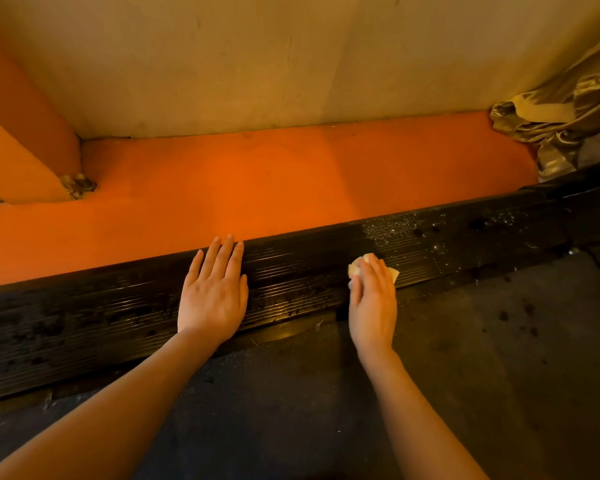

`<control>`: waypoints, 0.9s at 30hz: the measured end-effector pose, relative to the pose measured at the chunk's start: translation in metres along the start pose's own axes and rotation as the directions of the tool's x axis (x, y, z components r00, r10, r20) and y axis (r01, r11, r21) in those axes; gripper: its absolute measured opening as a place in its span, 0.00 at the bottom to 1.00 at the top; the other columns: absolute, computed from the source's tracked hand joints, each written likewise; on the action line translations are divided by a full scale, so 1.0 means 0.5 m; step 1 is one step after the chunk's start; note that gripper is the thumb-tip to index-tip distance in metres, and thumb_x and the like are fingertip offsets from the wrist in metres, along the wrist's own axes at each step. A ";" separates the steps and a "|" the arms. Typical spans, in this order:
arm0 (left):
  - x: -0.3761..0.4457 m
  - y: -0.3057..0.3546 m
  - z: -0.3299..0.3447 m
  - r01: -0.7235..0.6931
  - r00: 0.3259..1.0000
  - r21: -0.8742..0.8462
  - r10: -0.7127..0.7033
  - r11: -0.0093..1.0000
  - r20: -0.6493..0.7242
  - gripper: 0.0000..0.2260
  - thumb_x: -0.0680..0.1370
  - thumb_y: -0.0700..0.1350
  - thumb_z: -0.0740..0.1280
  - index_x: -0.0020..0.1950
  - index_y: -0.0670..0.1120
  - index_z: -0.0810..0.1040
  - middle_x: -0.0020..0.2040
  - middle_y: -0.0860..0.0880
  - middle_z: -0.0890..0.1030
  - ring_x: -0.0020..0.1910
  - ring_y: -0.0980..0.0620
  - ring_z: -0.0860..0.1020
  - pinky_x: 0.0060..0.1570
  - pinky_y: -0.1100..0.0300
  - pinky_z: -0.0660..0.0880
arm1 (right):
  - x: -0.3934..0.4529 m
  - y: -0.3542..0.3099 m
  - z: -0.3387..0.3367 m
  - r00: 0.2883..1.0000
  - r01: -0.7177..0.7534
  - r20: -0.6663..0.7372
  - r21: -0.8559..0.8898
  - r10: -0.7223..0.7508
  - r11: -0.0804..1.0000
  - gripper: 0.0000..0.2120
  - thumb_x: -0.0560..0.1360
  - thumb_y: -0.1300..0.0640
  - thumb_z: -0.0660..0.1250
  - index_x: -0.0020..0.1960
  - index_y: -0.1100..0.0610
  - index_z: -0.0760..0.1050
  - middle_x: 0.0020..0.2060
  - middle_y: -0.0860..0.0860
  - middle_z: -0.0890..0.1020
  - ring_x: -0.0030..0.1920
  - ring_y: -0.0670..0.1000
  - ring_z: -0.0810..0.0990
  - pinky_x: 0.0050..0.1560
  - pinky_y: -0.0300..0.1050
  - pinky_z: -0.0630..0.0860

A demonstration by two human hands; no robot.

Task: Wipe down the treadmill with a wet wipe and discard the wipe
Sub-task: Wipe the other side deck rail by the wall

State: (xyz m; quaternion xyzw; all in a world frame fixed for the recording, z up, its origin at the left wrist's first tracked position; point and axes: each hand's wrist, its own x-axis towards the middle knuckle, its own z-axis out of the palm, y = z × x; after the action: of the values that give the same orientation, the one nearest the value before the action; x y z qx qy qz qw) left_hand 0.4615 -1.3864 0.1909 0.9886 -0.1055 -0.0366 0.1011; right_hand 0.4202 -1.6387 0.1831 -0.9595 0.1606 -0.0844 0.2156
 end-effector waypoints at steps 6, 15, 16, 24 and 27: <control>0.000 0.000 0.002 0.000 1.000 -0.013 0.000 1.000 0.000 0.27 0.81 0.54 0.45 0.79 0.44 0.59 0.79 0.45 0.57 0.79 0.47 0.52 0.76 0.48 0.51 | -0.008 -0.024 0.003 0.999 -0.049 0.005 0.018 0.048 0.999 0.19 0.81 0.60 0.62 0.71 0.59 0.71 0.72 0.55 0.70 0.75 0.54 0.64 0.73 0.50 0.63; 0.000 0.000 0.000 -0.007 1.000 0.004 0.007 1.000 -0.005 0.27 0.82 0.54 0.45 0.78 0.44 0.60 0.79 0.45 0.58 0.79 0.47 0.53 0.76 0.48 0.50 | -0.001 -0.012 0.003 0.998 -0.045 0.034 -0.078 0.048 0.996 0.20 0.82 0.58 0.59 0.74 0.58 0.68 0.75 0.54 0.67 0.77 0.55 0.60 0.72 0.52 0.64; 0.000 0.000 0.000 -0.008 1.000 0.006 0.008 1.000 -0.006 0.27 0.82 0.54 0.45 0.78 0.44 0.60 0.79 0.45 0.58 0.78 0.47 0.53 0.76 0.48 0.50 | 0.001 -0.015 0.004 0.998 -0.048 0.037 -0.094 0.052 0.994 0.20 0.82 0.58 0.59 0.74 0.58 0.67 0.75 0.54 0.66 0.77 0.55 0.60 0.72 0.52 0.63; 0.000 0.000 0.000 -0.007 1.000 0.001 0.007 1.000 -0.003 0.28 0.81 0.54 0.44 0.78 0.44 0.59 0.79 0.45 0.57 0.79 0.47 0.52 0.76 0.49 0.50 | -0.009 -0.019 0.001 0.997 -0.035 0.070 -0.051 0.039 0.998 0.19 0.82 0.57 0.60 0.73 0.57 0.69 0.75 0.53 0.67 0.77 0.54 0.60 0.73 0.53 0.64; 0.001 0.000 0.000 -0.009 1.000 -0.001 0.009 1.000 -0.004 0.28 0.81 0.54 0.44 0.78 0.44 0.59 0.79 0.45 0.58 0.79 0.47 0.52 0.76 0.49 0.50 | 0.005 -0.018 0.002 0.997 -0.051 0.055 -0.037 0.053 0.998 0.20 0.82 0.58 0.60 0.73 0.57 0.68 0.75 0.53 0.67 0.77 0.54 0.59 0.73 0.51 0.62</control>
State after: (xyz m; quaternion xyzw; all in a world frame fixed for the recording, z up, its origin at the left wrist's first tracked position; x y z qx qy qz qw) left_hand 0.4619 -1.3865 0.1908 0.9881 -0.1097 -0.0344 0.1018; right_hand 0.4252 -1.6312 0.1864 -0.9607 0.1808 -0.0488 0.2049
